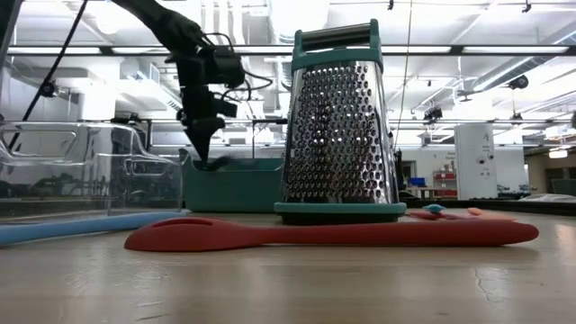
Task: Pick & Place Kitchen Items
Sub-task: Put the black slotted spoon into the green bin
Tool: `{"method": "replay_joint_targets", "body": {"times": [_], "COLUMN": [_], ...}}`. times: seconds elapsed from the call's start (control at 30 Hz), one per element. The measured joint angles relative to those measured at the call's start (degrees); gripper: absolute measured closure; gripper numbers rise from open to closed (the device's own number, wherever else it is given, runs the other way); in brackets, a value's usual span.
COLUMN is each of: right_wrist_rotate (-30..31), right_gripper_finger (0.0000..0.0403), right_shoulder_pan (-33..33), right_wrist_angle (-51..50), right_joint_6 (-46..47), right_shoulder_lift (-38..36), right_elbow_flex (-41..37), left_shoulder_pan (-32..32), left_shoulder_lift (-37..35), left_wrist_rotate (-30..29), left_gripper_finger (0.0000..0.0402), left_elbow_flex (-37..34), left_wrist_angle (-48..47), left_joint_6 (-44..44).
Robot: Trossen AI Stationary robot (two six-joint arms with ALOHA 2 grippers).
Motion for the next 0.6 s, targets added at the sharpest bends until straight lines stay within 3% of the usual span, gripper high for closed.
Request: {"method": "replay_joint_targets", "body": {"times": [0.43, 0.6], "right_wrist_rotate": [0.0, -0.1], "right_gripper_finger": [0.0394, 0.0394], "right_shoulder_pan": [-0.7, -1.2], "right_wrist_angle": [0.1, 0.1], "right_joint_6": [-0.2, -0.2], "right_shoulder_lift": [0.0, 0.0], "right_elbow_flex": [-0.1, -0.2], "left_shoulder_pan": [0.9, 0.9], "left_shoulder_lift": [5.5, 6.1], "left_wrist_rotate": [15.8, 13.3], "left_gripper_finger": [0.0397, 0.0397], "left_elbow_flex": [0.3, 0.4], "left_wrist_angle": [-4.1, -3.9], "left_joint_6": [-10.3, -10.0]}}
